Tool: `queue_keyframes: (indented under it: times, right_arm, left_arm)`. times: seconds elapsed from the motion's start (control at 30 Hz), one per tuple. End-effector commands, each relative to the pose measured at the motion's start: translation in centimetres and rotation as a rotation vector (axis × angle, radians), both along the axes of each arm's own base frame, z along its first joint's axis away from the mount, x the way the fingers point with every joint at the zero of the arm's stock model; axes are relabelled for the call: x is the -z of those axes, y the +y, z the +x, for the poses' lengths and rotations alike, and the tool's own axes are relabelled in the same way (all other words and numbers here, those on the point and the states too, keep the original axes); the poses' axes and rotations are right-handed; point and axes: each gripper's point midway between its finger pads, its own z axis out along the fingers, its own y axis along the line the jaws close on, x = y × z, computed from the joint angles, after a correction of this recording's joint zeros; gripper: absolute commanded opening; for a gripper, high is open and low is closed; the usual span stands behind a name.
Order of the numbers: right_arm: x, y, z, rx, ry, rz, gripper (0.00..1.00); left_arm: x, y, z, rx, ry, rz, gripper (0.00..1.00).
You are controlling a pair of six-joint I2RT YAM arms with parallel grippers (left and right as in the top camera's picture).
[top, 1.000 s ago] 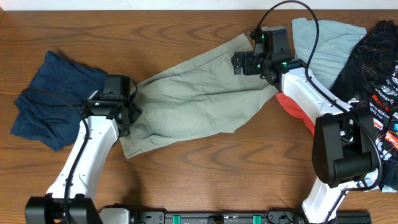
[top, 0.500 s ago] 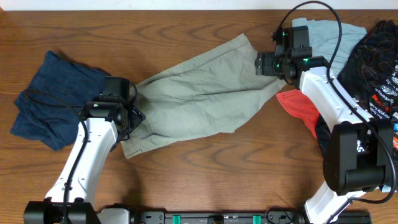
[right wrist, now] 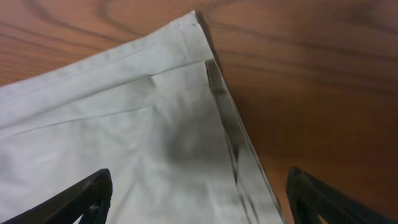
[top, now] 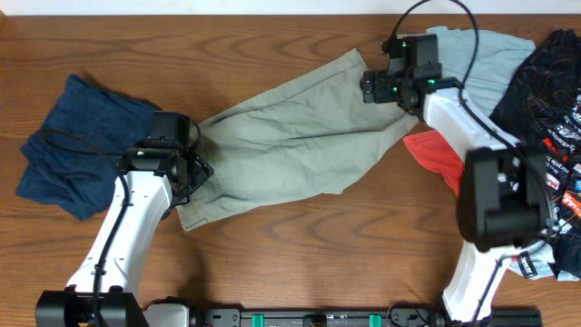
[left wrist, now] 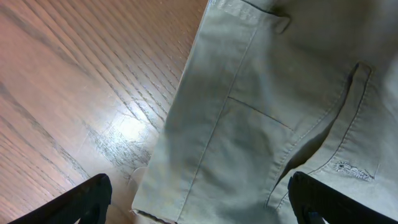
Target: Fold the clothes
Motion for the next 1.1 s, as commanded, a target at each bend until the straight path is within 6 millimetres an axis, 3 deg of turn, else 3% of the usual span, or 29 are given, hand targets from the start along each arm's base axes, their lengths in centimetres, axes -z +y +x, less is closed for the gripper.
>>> queue_keyframes:
  times: [0.0, 0.13, 0.33, 0.43, 0.57, 0.73, 0.83, 1.07]
  right_arm:
    - [0.6, 1.3, 1.4, -0.052, -0.020, -0.019, 0.85]
    - [2.9, 1.8, 1.9, -0.056, -0.004, -0.019, 0.73]
    - [3.2, 2.5, 2.0, -0.068, -0.014, -0.018, 0.59]
    - [3.0, 2.8, 2.2, -0.072, -0.024, -0.016, 0.39]
    - [3.1, 2.8, 2.1, -0.073, -0.022, -0.016, 0.04]
    - [2.2, 2.9, 2.2, -0.073, -0.035, -0.014, 0.01]
    - [-1.0, 3.2, 3.0, -0.077, -0.093, -0.004, 0.01]
    - [-14.2, 5.2, 4.7, -0.100, -0.353, 0.038, 0.01]
  left_arm:
    - [-0.1, 0.1, 0.3, 0.004, 0.002, 0.003, 0.92]
    - [-0.1, 0.1, 0.3, 0.004, 0.002, 0.003, 0.92]
    - [-0.1, 0.1, 0.3, 0.004, 0.001, 0.003, 0.92]
    - [-0.1, 0.1, 0.3, 0.004, 0.002, 0.003, 0.92]
    - [-0.1, 0.1, 0.3, 0.004, 0.002, 0.003, 0.92]
    - [-0.1, 0.1, 0.3, 0.004, 0.002, 0.003, 0.92]
    - [-0.1, 0.1, 0.3, 0.004, 0.002, 0.003, 0.92]
    - [-0.1, 0.1, 0.3, 0.004, 0.002, 0.003, 0.92]
